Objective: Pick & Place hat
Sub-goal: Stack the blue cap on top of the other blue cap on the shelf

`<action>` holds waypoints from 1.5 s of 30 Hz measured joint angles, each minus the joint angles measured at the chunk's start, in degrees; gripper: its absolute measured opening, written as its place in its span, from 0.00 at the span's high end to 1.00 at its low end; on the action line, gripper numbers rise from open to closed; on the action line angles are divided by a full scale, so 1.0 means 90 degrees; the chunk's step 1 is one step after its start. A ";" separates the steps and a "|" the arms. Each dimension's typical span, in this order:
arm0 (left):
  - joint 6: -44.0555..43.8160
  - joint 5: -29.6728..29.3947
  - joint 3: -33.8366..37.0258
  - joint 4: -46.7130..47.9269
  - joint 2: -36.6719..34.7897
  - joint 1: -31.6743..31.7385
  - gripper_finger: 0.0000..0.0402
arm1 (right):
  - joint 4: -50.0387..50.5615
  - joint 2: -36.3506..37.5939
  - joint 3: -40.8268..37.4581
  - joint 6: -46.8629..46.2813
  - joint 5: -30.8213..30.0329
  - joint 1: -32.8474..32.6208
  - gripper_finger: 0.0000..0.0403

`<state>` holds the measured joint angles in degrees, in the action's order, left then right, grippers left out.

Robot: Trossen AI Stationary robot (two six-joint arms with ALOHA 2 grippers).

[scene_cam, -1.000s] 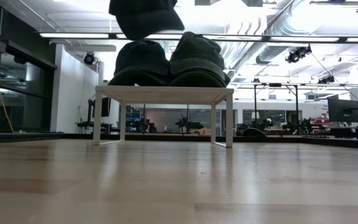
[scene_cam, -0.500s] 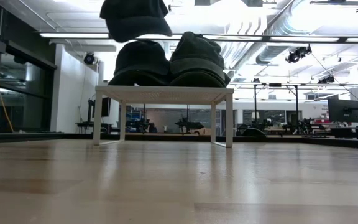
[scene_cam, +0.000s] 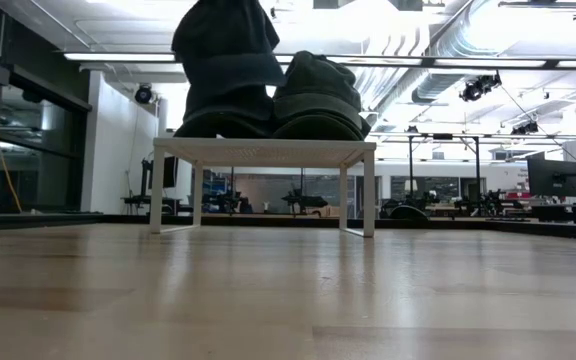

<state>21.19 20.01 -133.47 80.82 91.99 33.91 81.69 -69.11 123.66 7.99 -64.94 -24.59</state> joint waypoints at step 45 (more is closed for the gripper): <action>-0.0075 -0.2199 0.0000 -0.0371 0.1526 -0.0066 0.92 | 0.0335 0.0402 0.0000 -0.0032 -0.0051 -0.0001 0.58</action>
<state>20.51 0.22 -133.47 77.49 105.72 33.32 84.71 -65.49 123.66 7.70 -65.41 -24.60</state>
